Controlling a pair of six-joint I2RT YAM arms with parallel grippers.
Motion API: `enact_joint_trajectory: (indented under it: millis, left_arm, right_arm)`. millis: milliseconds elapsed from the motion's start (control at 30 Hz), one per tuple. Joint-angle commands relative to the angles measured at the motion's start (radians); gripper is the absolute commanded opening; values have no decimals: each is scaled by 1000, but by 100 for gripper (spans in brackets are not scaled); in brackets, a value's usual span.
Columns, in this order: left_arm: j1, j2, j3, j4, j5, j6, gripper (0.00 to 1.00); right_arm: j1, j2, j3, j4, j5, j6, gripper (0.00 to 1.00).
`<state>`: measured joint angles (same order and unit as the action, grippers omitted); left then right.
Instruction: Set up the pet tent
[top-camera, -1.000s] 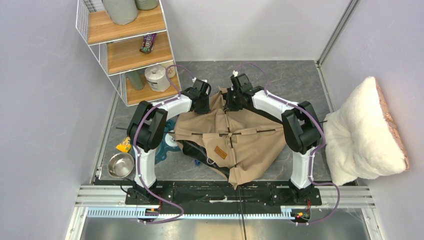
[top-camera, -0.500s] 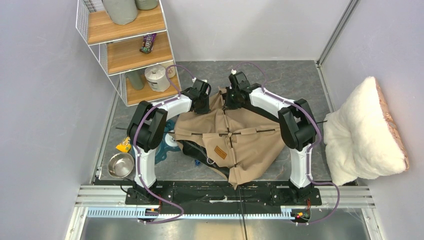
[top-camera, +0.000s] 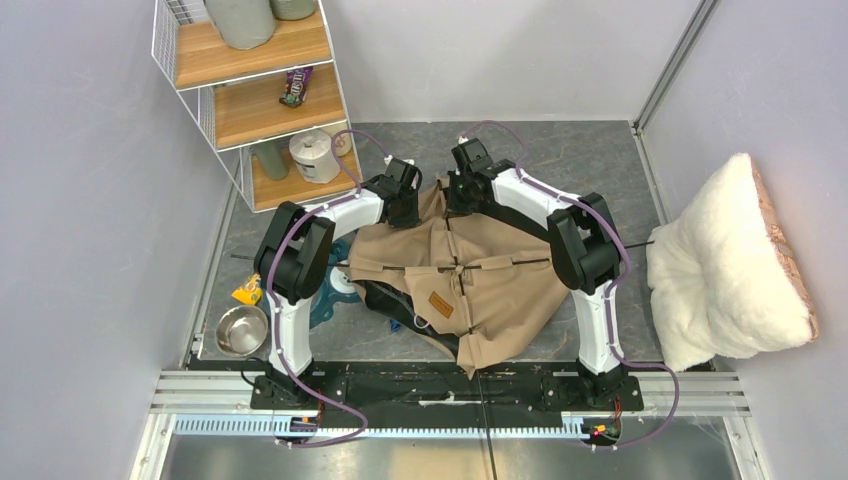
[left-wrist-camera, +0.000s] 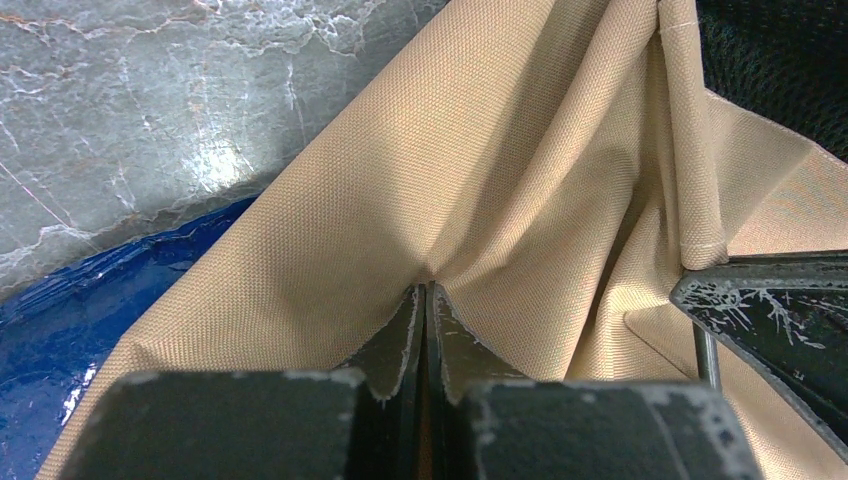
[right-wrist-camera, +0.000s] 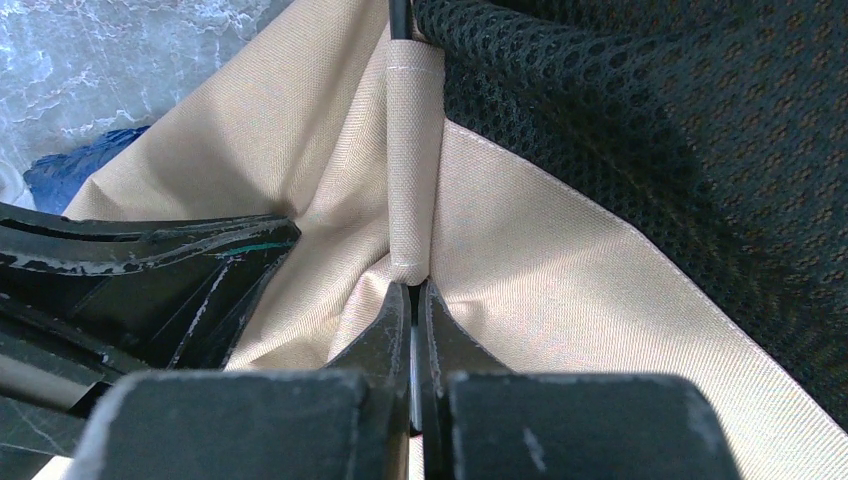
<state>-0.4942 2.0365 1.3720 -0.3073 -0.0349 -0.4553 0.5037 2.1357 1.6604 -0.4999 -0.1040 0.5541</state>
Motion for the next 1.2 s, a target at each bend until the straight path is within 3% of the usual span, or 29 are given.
enact_joint_trajectory:
  millis: [0, 233, 367, 567, 800, 1033, 1133, 1167]
  left_arm:
    - [1, 83, -44, -120, -30, 46, 6]
    - [1, 86, -40, -121, -29, 46, 6]
    - [2, 88, -41, -121, -29, 46, 5]
    - [1, 91, -39, -121, -34, 46, 5]
    - [1, 92, -38, -121, -36, 45, 5]
    - [0, 92, -37, -121, -37, 44, 5]
    - [1, 92, -37, -122, -36, 45, 5]
    - [2, 92, -37, -122, -36, 45, 5]
  right_arm:
    - [-7, 22, 33, -6, 34, 12, 0]
    - [-7, 10, 10, -2, 16, 19, 1]
    - [-7, -20, -7, -2, 5, 23, 21]
    - [-7, -76, -69, -2, -13, 18, 27]
    - [-5, -146, -150, 28, -19, 14, 18]
    - [-4, -175, -183, 49, -26, 10, 16]
    - [-4, -171, -182, 55, -21, 10, 1]
    - [-4, -166, -177, 56, -20, 10, 0]
